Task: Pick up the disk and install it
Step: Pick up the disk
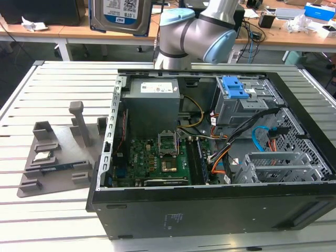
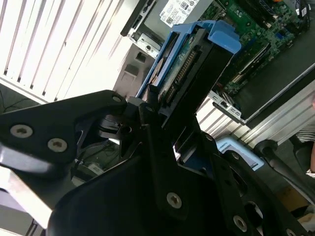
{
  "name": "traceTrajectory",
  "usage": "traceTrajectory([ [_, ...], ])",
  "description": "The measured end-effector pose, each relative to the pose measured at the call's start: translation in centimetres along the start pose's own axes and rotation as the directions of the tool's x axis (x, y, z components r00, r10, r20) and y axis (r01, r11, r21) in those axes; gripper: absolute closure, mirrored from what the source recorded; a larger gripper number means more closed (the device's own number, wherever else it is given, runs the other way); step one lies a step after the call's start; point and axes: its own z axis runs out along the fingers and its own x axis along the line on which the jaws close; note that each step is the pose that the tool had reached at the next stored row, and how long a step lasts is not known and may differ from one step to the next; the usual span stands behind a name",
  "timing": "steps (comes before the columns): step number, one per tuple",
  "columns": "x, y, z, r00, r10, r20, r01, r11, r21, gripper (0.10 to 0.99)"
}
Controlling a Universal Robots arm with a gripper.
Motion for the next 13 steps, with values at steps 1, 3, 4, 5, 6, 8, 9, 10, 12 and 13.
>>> traceTrajectory([
  [1, 0.03, -0.28, 0.05, 1.0000, 0.000, -0.0003, 0.000, 1.0000, 0.000, 0.722],
  [3, 0.09, -1.00, 0.18, 1.0000, 0.000, -0.0010, 0.000, 1.0000, 0.000, 0.722],
  [4, 0.12, -1.32, 0.24, 1.0000, 0.000, -0.0012, 0.000, 1.0000, 0.000, 0.722],
  [5, 0.14, -1.61, 0.28, 1.0000, 0.000, -0.0017, 0.000, 1.0000, 0.000, 0.722],
  [6, 0.19, -2.12, 0.37, 1.0000, 0.000, -0.0023, 0.000, 1.0000, 0.000, 0.722],
  [8, 0.26, -2.96, 0.52, 1.0000, 0.000, -0.0034, 0.000, 1.0000, 0.000, 0.722],
  [9, 0.29, -3.21, 0.57, 1.0000, 0.000, -0.0036, 0.000, 1.0000, 0.000, 0.722],
  [10, 0.34, -3.83, 0.67, 1.0000, 0.000, -0.0044, 0.000, 1.0000, 0.000, 0.722],
  [12, 0.44, -4.91, 0.89, 1.0000, 0.000, -0.0058, 0.000, 1.0000, -0.001, 0.722],
  [13, 0.46, -5.12, 0.97, 1.0000, 0.000, -0.0061, 0.000, 1.0000, -0.001, 0.722],
])
